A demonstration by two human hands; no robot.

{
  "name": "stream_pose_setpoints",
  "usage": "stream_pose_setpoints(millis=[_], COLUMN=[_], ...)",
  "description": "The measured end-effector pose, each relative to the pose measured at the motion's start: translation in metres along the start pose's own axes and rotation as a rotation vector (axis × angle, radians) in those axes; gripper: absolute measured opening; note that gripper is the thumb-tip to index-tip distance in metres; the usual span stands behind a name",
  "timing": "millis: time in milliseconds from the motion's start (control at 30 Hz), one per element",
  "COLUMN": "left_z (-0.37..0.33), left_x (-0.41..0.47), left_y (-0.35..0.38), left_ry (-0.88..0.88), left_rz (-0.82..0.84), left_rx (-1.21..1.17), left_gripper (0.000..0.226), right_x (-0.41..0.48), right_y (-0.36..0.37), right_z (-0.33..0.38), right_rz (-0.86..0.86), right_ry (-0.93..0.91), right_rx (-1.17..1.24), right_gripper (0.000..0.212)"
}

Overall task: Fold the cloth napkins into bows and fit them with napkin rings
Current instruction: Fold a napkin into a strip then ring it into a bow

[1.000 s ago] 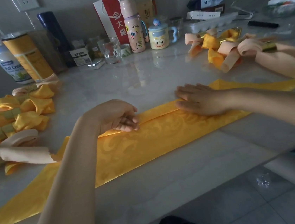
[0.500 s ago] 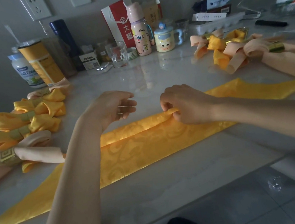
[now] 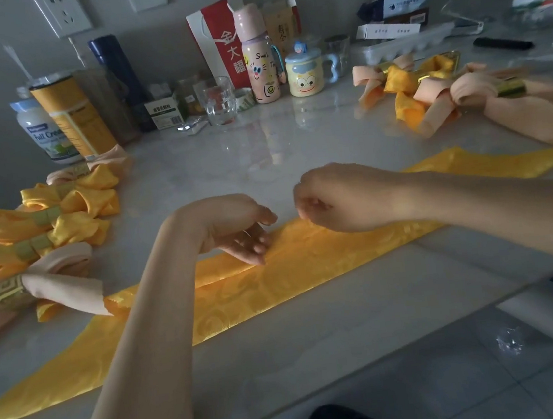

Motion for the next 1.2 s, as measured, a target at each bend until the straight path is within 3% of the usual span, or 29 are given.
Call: stream_pose_setpoints(millis=[67,300,600,767,833,933,1000,1200], left_z=[0.001,0.008,0.013,0.011,0.010,0.008,0.007,0.005], left_x=[0.002,0.006,0.013,0.012,0.010,0.008,0.008,0.008], left_y=[0.002,-0.006,-0.013,-0.011,-0.008,-0.005,-0.007,-0.018], left_ry=[-0.006,0.009,-0.020,-0.020,-0.019,-0.024,-0.016,0.112], left_rz=[0.005,0.073,0.084,0.085,0.070,0.039,0.023,-0.063], left_rx=[0.032,-0.125,-0.215,-0.196,-0.157,-0.114,-0.122,-0.273], left_gripper=[0.021,0.014,0.010,0.010,0.007,0.006,0.010,0.017], right_x=[0.006,0.002,-0.042,-0.045,-0.035,-0.023,-0.017,-0.002], right_y=[0.007,0.046,0.038,0.034,0.027,0.013,0.012,0.013], right_z=[0.009,0.020,-0.061,-0.086,-0.082,-0.056,-0.038,-0.021], right_rz=[-0.069,0.221,0.389,0.416,0.309,0.085,0.067,0.053], right_ry=[0.000,-0.063,0.147,0.266,0.254,0.157,0.111,0.047], right_rx=[0.027,-0.144,-0.153,-0.126,-0.068,0.074,0.147,0.120], right_gripper=[0.024,0.065,0.091,0.084,0.075,0.040,0.025,0.025])
Point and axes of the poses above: each hand's wrist, its own x-axis towards the middle knuckle, its own y-axis out of the palm, z = x × y, the point moved 3 cm from there along x, towards the middle knuckle, and after that the axes turned 13 degrees about -x, right-handed, at the moved point
